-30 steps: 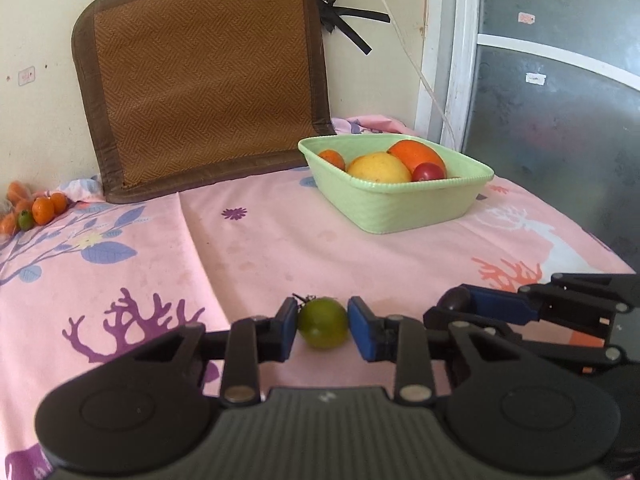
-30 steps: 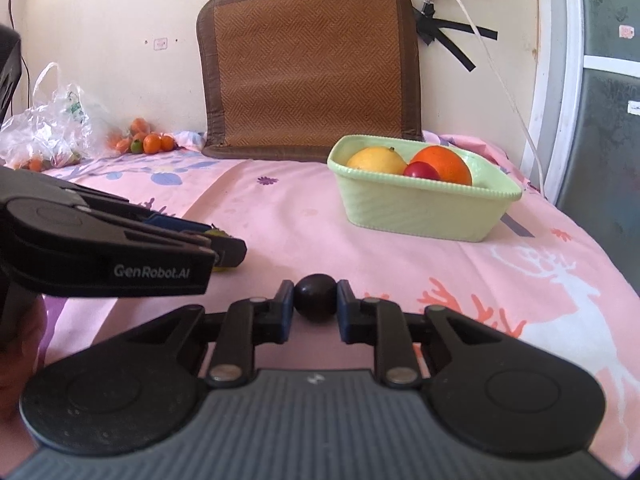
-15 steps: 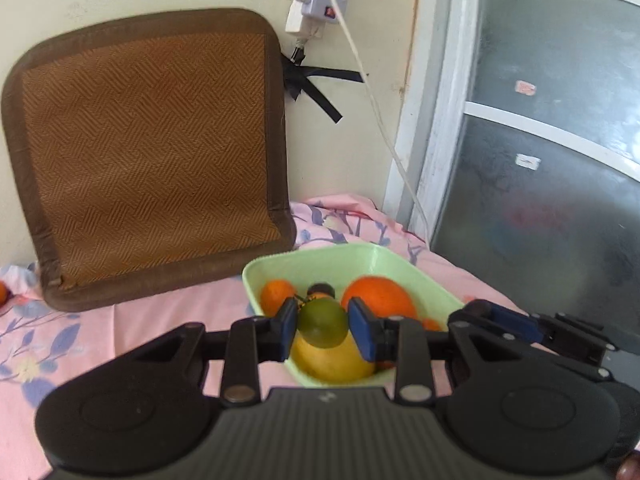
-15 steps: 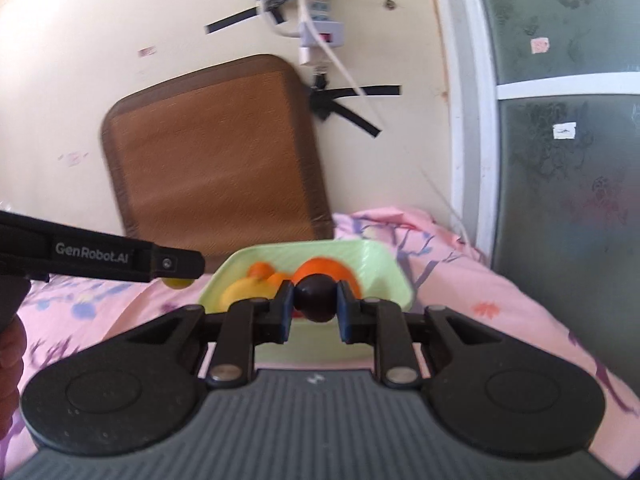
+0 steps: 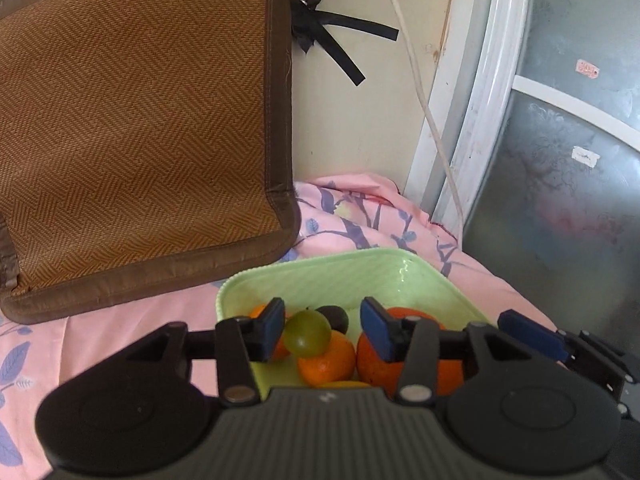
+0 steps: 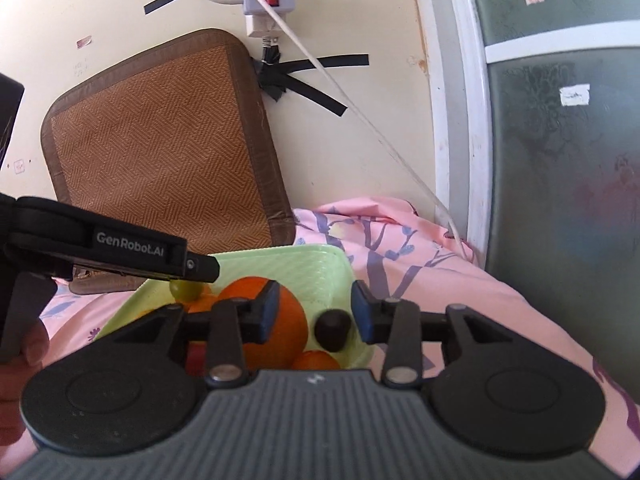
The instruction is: Organize fruits
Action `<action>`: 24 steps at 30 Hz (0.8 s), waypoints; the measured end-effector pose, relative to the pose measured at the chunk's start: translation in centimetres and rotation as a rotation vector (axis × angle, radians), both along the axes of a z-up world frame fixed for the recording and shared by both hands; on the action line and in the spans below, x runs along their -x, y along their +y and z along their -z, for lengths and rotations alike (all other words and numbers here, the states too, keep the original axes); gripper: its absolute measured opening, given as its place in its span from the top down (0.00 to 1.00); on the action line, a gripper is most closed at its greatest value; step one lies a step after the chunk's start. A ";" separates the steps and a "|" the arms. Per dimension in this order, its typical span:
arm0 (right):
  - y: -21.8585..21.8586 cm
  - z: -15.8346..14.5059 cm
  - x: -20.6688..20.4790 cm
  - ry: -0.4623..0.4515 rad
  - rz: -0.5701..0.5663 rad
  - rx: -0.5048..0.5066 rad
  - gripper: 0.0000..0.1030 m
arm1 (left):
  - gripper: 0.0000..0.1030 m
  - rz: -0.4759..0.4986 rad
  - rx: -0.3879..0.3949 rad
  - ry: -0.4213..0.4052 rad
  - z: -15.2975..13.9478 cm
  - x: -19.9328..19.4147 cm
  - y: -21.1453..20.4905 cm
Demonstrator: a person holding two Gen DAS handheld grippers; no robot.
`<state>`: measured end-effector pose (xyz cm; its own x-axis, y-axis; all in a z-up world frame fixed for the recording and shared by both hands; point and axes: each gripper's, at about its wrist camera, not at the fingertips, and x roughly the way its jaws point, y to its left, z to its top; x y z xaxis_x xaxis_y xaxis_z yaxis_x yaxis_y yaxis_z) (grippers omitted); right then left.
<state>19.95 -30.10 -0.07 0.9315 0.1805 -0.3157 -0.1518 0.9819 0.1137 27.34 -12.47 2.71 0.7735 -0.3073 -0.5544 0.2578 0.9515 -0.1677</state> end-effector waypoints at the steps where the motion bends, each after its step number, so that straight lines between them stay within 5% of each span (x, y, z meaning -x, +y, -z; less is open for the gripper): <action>1: -0.2 -0.1 0.2 -0.009 0.007 -0.008 0.59 | 0.58 -0.006 0.007 -0.002 -0.1 0.3 0.2; 9: -1.5 0.1 4.7 0.000 0.024 -0.096 0.59 | 0.52 -0.035 0.025 -0.091 -1.9 7.3 3.1; 16: 0.4 1.5 8.3 0.114 0.016 -0.142 0.59 | 0.50 -0.053 0.001 -0.088 0.2 13.2 4.7; 20: 1.9 1.5 9.0 0.086 0.026 -0.070 0.59 | 0.50 -0.086 -0.018 -0.068 1.7 15.0 5.8; 24: 1.3 1.6 8.8 0.098 0.046 -0.103 0.59 | 0.50 -0.114 -0.037 -0.065 2.7 16.0 6.6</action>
